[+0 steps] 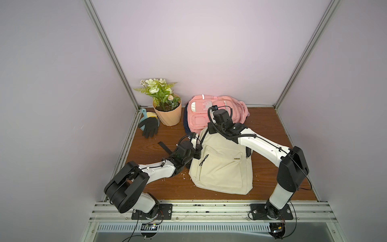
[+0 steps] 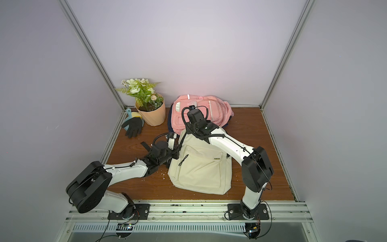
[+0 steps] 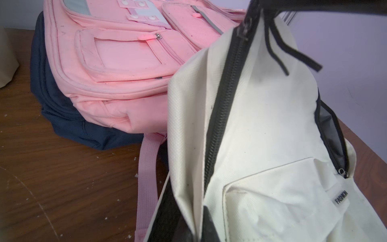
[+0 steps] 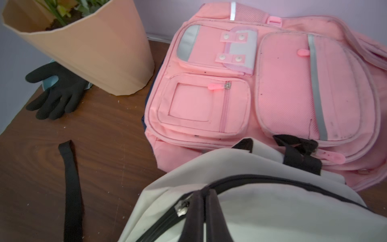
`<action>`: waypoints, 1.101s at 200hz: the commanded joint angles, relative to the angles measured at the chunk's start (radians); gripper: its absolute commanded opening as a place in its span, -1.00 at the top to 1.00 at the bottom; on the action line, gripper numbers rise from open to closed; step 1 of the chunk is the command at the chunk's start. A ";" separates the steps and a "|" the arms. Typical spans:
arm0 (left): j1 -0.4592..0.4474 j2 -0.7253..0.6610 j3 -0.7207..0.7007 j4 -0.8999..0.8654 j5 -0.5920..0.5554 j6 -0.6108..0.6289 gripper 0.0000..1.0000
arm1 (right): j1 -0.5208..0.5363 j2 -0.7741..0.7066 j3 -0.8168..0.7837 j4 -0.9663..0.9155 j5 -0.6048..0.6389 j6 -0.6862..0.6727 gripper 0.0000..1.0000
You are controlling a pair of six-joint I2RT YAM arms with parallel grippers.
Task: Zip up the backpack
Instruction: Zip the zipper on the backpack.
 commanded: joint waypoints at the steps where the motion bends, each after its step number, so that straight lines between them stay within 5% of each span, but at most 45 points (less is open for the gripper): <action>1: -0.007 -0.023 -0.024 -0.010 -0.032 -0.009 1.00 | -0.077 -0.029 0.051 0.039 0.085 0.030 1.00; 68: -0.002 -0.075 -0.056 -0.032 -0.085 -0.014 1.00 | -0.169 -0.035 0.058 0.021 0.129 0.079 1.00; 108: 0.002 -0.066 -0.017 -0.072 -0.077 0.015 0.98 | -0.114 -0.099 -0.014 0.135 -0.115 0.014 1.00; 119: 0.002 -0.065 0.014 -0.087 -0.072 0.031 0.84 | -0.071 -0.112 -0.019 0.153 -0.147 -0.013 1.00; 176: 0.081 -0.053 0.152 -0.093 0.013 0.070 -0.58 | 0.029 -0.183 -0.068 0.205 -0.172 -0.009 1.00; 220: 0.099 0.019 0.260 -0.091 0.110 0.139 -0.65 | 0.043 -0.194 -0.059 0.199 -0.201 0.003 1.00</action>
